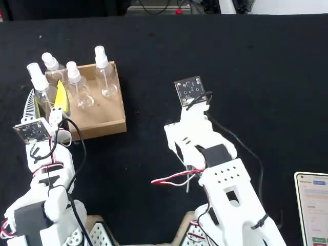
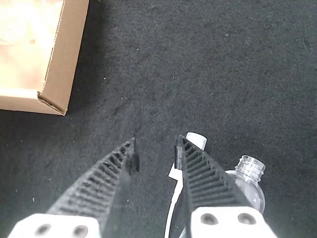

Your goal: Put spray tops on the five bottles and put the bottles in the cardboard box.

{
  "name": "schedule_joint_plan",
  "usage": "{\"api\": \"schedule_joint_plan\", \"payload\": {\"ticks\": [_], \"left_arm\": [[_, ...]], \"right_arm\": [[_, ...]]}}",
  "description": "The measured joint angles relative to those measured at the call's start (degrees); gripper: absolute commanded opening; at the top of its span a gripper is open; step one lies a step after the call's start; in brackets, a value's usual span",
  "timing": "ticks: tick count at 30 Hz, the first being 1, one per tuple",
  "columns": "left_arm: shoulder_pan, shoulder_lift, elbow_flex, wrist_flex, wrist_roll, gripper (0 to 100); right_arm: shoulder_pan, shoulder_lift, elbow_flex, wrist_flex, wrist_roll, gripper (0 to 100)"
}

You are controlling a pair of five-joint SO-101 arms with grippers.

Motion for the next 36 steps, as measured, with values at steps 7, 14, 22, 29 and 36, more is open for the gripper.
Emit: {"api": "schedule_joint_plan", "payload": {"ticks": [7,14,22,29,36], "left_arm": [[0.0,3.9,-1.1,0.4,0.0,16],[0.0,12.4,-1.1,-7.5,0.0,16],[0.0,21.6,-1.1,-17.6,0.0,16],[0.0,26.2,-1.8,-22.3,0.0,16],[0.0,29.7,-1.9,-25.5,0.0,16]], "right_arm": [[0.0,0.0,0.6,0.0,0.0,12.4],[0.0,0.0,1.2,-0.2,0.0,12.4],[0.0,0.0,1.2,-0.2,0.0,12.4],[0.0,0.0,1.2,-0.2,0.0,12.4],[0.0,0.0,1.2,-0.2,0.0,12.4]]}}
